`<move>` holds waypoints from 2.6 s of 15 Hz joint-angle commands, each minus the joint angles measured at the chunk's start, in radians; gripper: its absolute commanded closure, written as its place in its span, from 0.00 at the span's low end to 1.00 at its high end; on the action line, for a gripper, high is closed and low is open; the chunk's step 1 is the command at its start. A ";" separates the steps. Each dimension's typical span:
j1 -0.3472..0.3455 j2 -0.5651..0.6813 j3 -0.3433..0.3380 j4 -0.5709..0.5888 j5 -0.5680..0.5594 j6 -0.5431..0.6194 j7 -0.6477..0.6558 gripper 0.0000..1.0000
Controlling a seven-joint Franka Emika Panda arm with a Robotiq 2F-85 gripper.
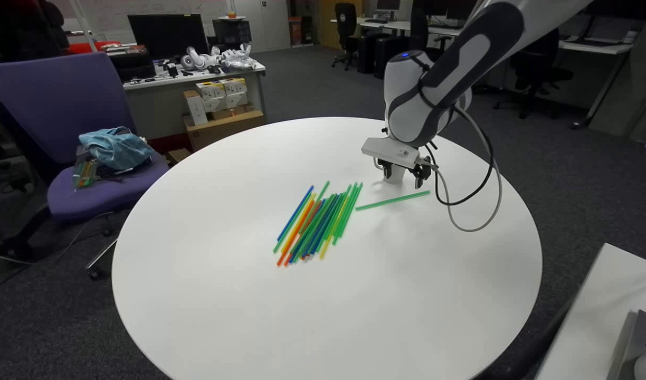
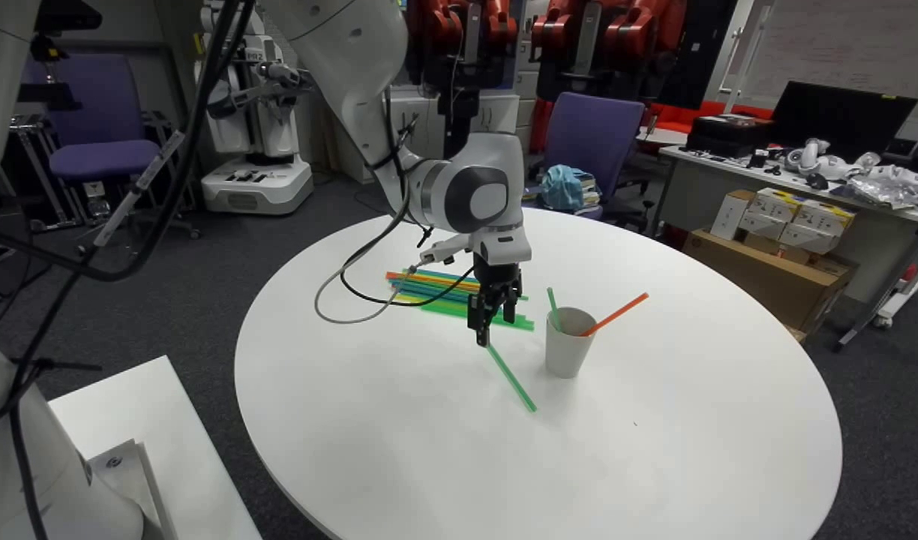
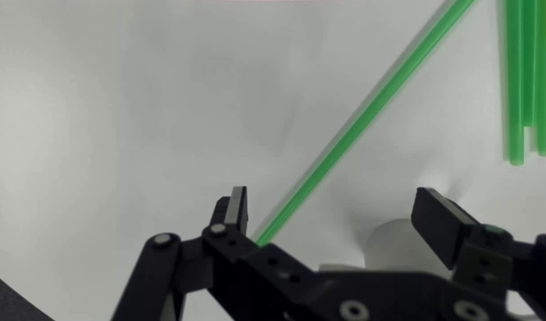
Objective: Put one green straw in the mug.
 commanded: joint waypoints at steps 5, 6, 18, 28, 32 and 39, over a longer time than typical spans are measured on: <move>-0.025 0.120 0.019 0.120 0.102 0.016 -0.123 0.00; -0.021 0.126 0.019 0.121 0.113 0.015 -0.131 0.00; 0.045 0.223 -0.056 0.174 0.139 0.045 0.055 0.00; 0.062 0.252 -0.080 0.207 0.128 0.041 0.223 0.54; 0.061 0.253 -0.080 0.217 0.123 0.038 0.249 0.85; 0.061 0.253 -0.080 0.220 0.119 0.035 0.252 1.00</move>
